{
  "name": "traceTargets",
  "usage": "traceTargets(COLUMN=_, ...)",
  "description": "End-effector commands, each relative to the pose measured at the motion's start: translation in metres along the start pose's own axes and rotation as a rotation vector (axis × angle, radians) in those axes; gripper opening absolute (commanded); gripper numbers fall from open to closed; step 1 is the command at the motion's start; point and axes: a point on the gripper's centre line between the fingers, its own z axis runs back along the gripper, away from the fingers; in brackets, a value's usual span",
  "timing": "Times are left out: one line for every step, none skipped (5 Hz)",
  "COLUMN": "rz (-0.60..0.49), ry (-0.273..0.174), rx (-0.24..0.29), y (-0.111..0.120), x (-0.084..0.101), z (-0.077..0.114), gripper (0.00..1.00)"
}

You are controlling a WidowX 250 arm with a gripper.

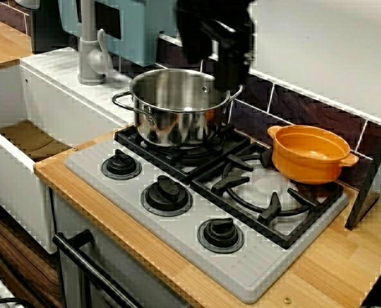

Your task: Lift pot from stove

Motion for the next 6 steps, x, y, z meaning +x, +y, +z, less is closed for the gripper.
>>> traceTargets(rz=-0.182, ry=-0.077, rx=-0.065, y=-0.034, x=0.037, z=-0.026, gripper=1.0)
traceTargets(rz=-0.247, ry=-0.086, rx=-0.107, y=-0.033, x=0.055, z=-0.041, gripper=1.0)
traceTargets(rz=-0.316, ry=-0.091, rx=-0.171, y=-0.027, x=0.067, z=-0.05, gripper=1.0)
traceTargets(rz=-0.39, ry=-0.101, rx=-0.202, y=-0.023, x=0.075, z=-0.053, gripper=1.0)
traceTargets(rz=-0.421, ry=-0.105, rx=-0.221, y=-0.025, x=0.08, z=-0.062, gripper=1.0)
traceTargets(rz=-0.429, ry=-0.106, rx=-0.22, y=-0.028, x=0.084, z=-0.072, gripper=1.0)
